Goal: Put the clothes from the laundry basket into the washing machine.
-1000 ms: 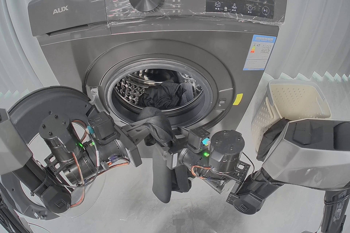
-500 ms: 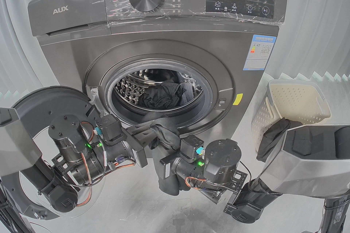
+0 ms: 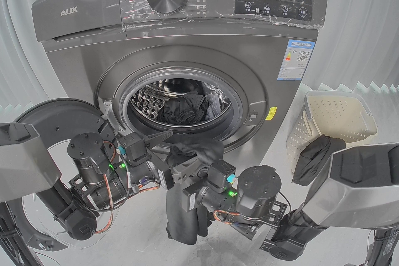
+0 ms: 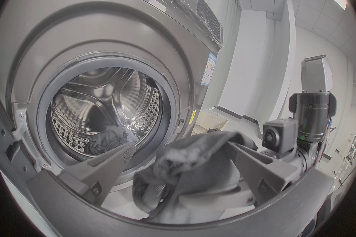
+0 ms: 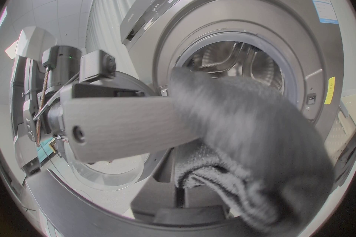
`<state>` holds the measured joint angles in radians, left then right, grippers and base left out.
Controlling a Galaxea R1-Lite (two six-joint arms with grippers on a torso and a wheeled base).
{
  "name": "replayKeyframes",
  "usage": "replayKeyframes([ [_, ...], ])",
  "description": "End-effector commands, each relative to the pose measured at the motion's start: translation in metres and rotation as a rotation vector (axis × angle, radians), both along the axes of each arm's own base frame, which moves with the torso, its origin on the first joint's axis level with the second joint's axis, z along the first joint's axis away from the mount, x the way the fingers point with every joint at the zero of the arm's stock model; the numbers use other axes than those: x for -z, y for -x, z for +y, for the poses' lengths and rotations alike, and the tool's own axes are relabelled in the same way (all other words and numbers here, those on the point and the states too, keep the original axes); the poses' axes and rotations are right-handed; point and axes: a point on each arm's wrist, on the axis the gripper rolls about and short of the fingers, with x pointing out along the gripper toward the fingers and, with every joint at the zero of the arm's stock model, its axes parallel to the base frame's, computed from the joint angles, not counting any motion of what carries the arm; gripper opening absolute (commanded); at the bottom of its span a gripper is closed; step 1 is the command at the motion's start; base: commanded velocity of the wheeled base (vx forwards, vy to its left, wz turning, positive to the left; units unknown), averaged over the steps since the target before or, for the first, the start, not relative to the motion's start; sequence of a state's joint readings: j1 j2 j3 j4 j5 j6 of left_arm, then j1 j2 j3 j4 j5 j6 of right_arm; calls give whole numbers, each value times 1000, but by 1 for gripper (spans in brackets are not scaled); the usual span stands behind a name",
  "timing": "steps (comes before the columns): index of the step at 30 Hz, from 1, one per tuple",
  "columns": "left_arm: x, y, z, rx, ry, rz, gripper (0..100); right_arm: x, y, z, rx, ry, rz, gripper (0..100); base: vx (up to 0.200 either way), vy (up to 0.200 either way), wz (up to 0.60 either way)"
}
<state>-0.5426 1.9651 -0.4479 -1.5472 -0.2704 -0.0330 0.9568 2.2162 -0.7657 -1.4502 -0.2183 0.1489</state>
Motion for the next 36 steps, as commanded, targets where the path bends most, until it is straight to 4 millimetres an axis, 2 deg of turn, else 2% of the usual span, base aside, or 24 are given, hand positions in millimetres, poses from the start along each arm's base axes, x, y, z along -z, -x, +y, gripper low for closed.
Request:
replayKeyframes([
  [1,-3,-4,9,-31,4,-9,100,-12,-8,-12,53,-24,-7,0,0,0,0],
  [7,-7,-2,16,-44,7,-15,100,-27,-13,-28,91,-44,-22,0,0,0,0],
  [8,-5,-2,18,-51,2,-9,100,-30,-14,-34,102,-46,-24,0,0,0,0],
  [15,8,-1,29,-83,-30,47,100,-47,-14,-42,106,-76,-52,0,0,0,0],
  [20,21,-2,34,-98,-59,88,100,-54,-11,-42,83,-92,-67,0,0,0,0],
  [21,29,-3,33,-101,-75,114,100,-54,-11,-42,83,-92,-67,0,0,0,0],
  [22,32,-4,33,-100,-81,122,100,-62,-4,-41,40,-113,-88,0,0,0,0],
  [25,40,-8,31,-102,-91,141,100,-68,2,-38,-4,-128,-103,0,0,0,0],
  [30,49,-15,30,-111,-100,159,100,-73,11,-34,-38,-143,-113,0,0,0,0],
  [36,56,-19,28,-107,-109,173,100,-74,11,-33,-40,-148,-119,0,0,0,0],
])
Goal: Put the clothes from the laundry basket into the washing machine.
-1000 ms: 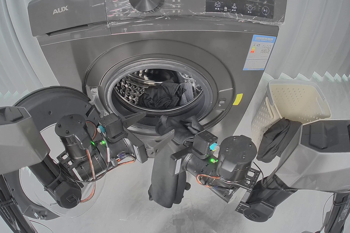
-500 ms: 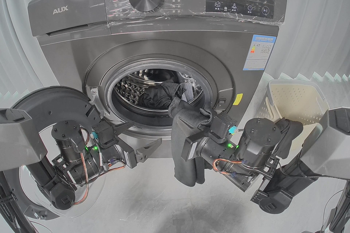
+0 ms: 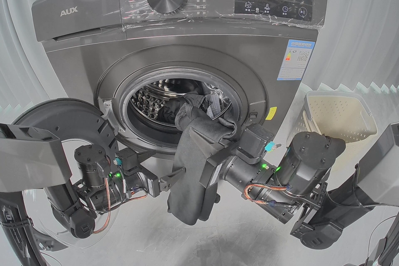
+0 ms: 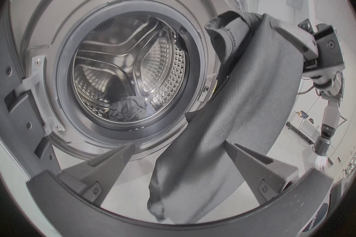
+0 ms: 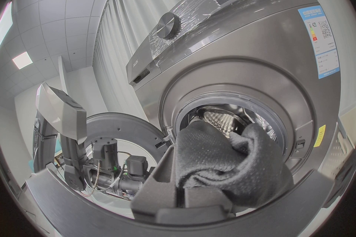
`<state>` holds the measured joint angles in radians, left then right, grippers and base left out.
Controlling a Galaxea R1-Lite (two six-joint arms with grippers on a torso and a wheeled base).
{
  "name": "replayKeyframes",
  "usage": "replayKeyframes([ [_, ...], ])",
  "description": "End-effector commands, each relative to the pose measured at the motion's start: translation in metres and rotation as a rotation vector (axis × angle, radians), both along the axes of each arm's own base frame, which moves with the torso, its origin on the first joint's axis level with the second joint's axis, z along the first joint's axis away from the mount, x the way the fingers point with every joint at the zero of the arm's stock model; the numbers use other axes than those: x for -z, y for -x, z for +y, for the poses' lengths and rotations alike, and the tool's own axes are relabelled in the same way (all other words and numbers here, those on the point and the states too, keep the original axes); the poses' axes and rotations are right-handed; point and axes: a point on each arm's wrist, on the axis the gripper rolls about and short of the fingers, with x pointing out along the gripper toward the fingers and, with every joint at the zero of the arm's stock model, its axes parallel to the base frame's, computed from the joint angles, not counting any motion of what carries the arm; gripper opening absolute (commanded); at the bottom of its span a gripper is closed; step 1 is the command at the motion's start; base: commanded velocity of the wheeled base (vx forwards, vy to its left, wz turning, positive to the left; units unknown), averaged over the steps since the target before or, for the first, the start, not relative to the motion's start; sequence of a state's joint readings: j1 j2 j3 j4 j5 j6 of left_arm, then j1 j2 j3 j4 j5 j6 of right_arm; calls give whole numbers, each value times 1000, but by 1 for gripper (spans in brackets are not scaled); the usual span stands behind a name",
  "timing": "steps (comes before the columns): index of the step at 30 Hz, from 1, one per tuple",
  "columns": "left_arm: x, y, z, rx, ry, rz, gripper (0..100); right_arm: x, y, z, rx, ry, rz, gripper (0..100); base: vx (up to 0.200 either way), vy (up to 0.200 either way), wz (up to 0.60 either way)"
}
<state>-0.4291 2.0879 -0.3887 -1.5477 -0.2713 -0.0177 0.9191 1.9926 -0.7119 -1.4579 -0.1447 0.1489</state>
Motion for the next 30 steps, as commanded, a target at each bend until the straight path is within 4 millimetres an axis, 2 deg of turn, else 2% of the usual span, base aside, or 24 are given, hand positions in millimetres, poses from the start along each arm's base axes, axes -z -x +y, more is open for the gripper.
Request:
replayKeyframes([
  [1,10,-2,-3,7,-13,26,100,-4,1,1,-4,-12,-11,0,0,0,0],
  [13,19,10,-24,84,-31,56,100,-6,-2,2,3,-22,-18,0,0,0,0],
  [23,13,-3,-1,-23,-23,35,100,0,-5,-7,26,3,-2,0,0,0,0],
  [30,7,-14,0,-64,-2,-1,100,1,-6,-11,36,9,1,0,0,0,0],
])
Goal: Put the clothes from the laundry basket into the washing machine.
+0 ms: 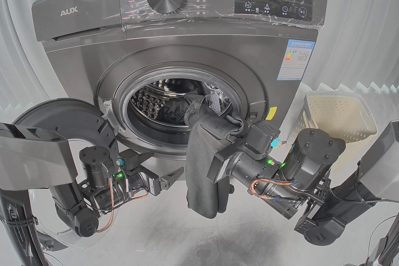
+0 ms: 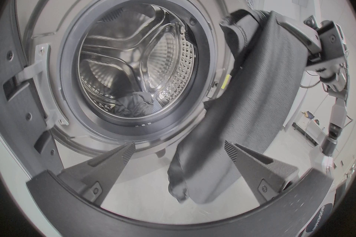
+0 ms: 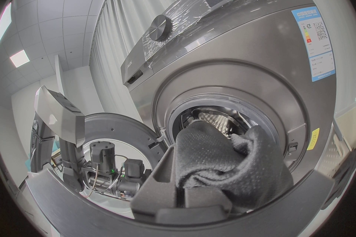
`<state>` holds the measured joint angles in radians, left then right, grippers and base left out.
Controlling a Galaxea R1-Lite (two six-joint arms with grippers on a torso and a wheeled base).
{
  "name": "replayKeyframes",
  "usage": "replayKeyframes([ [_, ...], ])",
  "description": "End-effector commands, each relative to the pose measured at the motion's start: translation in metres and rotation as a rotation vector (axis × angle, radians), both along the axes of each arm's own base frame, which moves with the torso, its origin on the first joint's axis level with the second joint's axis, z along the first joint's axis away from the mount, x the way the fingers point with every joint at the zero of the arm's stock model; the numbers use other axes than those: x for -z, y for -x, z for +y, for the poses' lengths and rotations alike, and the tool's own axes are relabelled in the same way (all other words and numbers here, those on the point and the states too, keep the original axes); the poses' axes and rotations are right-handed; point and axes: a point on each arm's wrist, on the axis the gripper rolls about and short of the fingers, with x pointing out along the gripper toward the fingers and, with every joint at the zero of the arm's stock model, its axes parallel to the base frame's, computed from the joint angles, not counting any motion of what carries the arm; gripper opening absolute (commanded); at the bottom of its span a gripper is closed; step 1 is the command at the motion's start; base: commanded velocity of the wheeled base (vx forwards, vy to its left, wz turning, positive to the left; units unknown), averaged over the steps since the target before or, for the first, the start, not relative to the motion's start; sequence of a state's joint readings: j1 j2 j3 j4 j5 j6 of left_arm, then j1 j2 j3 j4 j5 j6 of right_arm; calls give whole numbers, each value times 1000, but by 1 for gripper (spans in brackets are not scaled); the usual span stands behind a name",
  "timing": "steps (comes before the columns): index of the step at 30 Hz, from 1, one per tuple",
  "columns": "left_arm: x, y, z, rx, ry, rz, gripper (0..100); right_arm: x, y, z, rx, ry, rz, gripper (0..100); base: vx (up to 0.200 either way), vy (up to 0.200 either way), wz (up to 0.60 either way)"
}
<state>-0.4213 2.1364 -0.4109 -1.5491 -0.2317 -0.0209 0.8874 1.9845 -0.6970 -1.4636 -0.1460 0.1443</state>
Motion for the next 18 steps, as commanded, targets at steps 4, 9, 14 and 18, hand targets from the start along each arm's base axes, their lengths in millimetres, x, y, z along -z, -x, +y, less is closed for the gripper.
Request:
replayKeyframes([
  [4,-8,-14,-7,-46,25,-56,100,-1,6,-3,-9,3,3,0,0,0,0],
  [9,-3,-24,-14,-48,31,-65,100,-4,12,1,-30,-3,-2,0,0,0,0],
  [14,6,-23,-16,-38,14,-43,100,-5,12,2,-32,-7,-6,0,0,0,0],
  [18,6,-9,-21,-2,0,-22,100,-7,4,1,-10,-16,-15,0,0,0,0],
])
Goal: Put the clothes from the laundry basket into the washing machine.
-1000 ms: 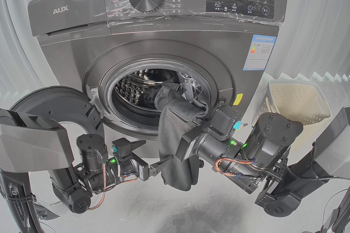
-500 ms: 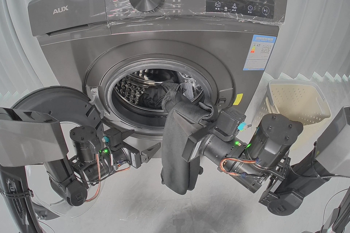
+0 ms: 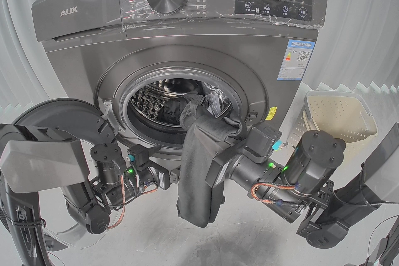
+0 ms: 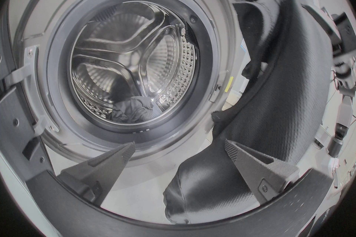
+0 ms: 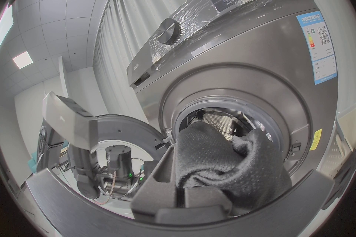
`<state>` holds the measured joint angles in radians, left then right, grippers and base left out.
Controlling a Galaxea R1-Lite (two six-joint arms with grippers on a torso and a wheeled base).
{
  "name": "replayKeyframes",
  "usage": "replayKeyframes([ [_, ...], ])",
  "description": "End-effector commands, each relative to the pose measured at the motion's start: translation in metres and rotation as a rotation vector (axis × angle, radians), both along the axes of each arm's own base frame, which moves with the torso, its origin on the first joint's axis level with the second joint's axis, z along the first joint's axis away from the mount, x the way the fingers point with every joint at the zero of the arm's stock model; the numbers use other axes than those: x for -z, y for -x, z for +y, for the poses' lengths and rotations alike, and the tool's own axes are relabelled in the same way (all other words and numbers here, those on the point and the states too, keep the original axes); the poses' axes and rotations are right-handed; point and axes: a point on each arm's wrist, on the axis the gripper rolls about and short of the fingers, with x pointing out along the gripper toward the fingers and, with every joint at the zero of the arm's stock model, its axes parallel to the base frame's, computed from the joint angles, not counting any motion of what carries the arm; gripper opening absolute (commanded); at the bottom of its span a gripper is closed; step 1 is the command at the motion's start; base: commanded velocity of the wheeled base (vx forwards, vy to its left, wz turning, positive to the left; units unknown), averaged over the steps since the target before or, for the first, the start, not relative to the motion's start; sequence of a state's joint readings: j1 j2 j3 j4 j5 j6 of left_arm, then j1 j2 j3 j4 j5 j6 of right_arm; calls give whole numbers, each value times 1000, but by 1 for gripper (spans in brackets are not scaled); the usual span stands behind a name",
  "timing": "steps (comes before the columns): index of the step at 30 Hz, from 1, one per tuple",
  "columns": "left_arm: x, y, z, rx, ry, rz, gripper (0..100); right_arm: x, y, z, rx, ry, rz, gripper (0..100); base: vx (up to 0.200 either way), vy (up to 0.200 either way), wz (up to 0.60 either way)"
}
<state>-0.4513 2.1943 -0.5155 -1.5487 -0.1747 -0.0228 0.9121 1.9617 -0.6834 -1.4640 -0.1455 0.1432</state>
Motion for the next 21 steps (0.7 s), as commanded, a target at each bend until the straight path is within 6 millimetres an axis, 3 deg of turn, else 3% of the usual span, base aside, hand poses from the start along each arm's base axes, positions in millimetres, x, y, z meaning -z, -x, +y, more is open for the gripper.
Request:
replayKeyframes([
  [1,3,13,-4,36,-18,26,100,-3,-9,-1,23,-13,-11,0,0,0,0],
  [14,8,29,-26,119,-31,47,100,-9,-17,4,33,-37,-30,0,0,0,0],
  [21,23,20,-26,93,-43,77,100,-9,-12,5,21,-38,-30,0,0,0,0],
])
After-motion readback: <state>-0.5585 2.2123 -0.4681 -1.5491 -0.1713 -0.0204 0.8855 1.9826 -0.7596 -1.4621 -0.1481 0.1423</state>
